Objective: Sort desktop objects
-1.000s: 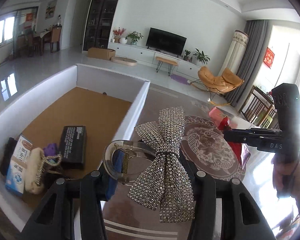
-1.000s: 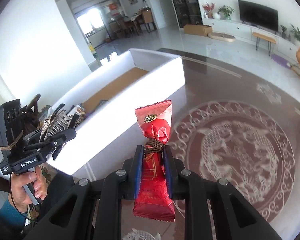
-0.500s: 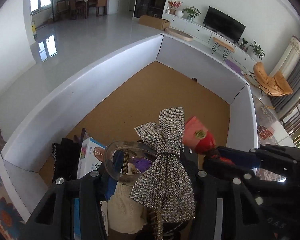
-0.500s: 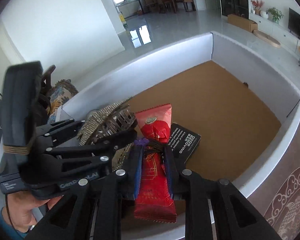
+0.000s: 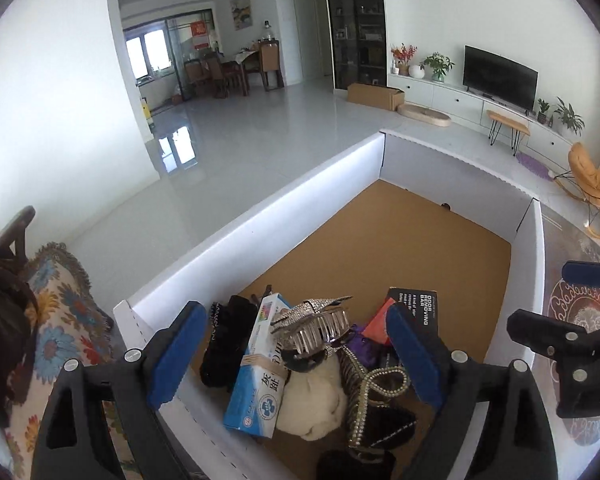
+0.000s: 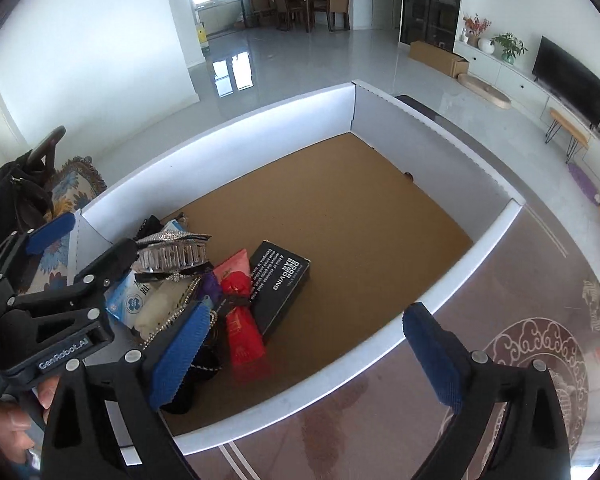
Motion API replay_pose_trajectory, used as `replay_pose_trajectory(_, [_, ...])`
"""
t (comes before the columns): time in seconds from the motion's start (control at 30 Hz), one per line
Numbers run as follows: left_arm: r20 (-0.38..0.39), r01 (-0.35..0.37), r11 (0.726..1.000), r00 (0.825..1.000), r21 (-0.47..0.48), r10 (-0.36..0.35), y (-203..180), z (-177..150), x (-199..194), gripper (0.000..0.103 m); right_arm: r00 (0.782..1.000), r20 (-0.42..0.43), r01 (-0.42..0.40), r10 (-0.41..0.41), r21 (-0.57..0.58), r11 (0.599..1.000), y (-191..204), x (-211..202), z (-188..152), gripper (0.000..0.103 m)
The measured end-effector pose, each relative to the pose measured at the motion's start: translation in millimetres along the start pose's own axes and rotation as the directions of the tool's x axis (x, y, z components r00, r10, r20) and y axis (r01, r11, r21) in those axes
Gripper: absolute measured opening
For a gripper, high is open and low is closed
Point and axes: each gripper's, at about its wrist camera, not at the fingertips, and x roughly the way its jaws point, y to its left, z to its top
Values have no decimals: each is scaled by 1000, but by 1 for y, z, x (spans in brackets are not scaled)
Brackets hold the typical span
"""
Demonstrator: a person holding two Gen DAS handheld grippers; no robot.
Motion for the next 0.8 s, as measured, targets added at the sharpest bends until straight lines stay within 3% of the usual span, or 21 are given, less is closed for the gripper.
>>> replay_pose_trajectory(0.13, [-12,-110,993,994,35,111,-13,-6,-18,92,1000,-13,5,-5,-3,1000,-4,-10,-1,98])
replay_pose_trajectory(0.23, [-10,-61,996,998,64,61,-20,-10,-26,92,1000,-13,-9,9,-12,1000,-4,-15,-2,98])
replay_pose_trajectory(0.4, [-9,4,1000,1000,-2,-4,-9,-19,-41,92,1000,5,17,-17,-46,999,2,-22,0,98])
replay_pose_trajectory(0.8, [14,-40,998,999,-57,41,7,-20,-46,92,999,29,33,-32,-31,999,-2,-24,4,98])
